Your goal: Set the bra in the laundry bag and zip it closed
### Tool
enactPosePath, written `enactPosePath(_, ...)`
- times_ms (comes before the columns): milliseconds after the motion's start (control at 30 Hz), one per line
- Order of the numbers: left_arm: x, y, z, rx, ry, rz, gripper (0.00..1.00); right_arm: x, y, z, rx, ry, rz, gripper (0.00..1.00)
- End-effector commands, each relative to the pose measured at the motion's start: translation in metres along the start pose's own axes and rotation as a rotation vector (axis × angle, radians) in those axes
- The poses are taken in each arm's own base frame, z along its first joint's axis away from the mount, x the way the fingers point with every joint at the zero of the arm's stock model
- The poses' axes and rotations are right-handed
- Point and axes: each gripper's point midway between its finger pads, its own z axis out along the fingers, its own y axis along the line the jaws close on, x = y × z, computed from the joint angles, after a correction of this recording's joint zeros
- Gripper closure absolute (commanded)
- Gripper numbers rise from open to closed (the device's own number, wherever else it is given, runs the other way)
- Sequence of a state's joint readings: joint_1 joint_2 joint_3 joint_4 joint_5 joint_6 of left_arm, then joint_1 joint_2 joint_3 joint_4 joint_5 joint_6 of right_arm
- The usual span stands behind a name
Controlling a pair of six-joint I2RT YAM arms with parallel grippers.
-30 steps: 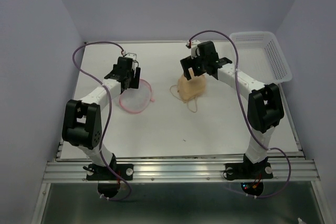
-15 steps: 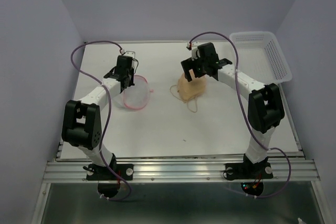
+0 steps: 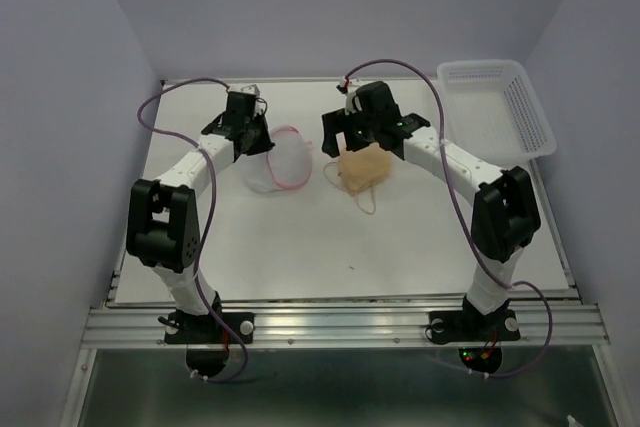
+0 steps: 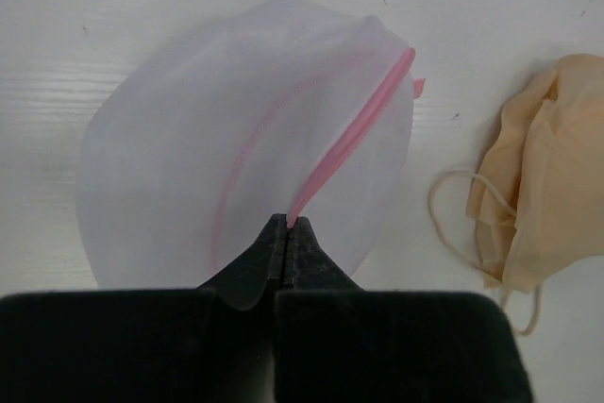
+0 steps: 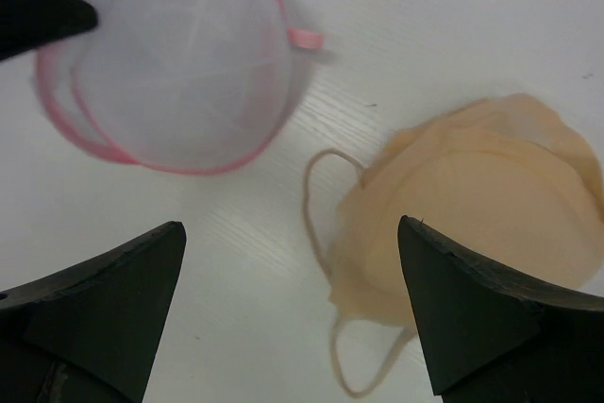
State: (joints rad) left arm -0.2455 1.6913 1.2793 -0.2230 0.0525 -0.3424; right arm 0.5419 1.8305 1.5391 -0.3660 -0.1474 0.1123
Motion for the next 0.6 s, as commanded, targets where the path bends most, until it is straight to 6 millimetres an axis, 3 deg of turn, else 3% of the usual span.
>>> enactPosePath(0, 0.013, -0.034, -0.002, 0.188, 0.038, -0.107, 1.00, -0.032, 0.036, 0.012, -0.115, -0.066, 0.123, 0.00)
enactPosePath(300, 0.034, -0.049, -0.009, 0.272, 0.021, -0.003, 1.00, -0.055, 0.046, 0.044, -0.180, -0.094, 0.142, 0.00)
enactPosePath(433, 0.029, -0.055, -0.014, 0.294, -0.012, -0.023, 1.00, -0.042, 0.038, 0.065, -0.140, -0.031, 0.186, 0.00)
enactPosePath(500, 0.026, -0.055, -0.017, 0.291, -0.025, -0.035, 1.00, -0.027, 0.041, 0.072, -0.147, 0.001, 0.158, 0.00)
enactPosePath(567, 0.023, -0.056, -0.017, 0.290, -0.029, -0.060, 1.00, -0.011, 0.056, 0.074, -0.168, 0.026, 0.025, 0.00)
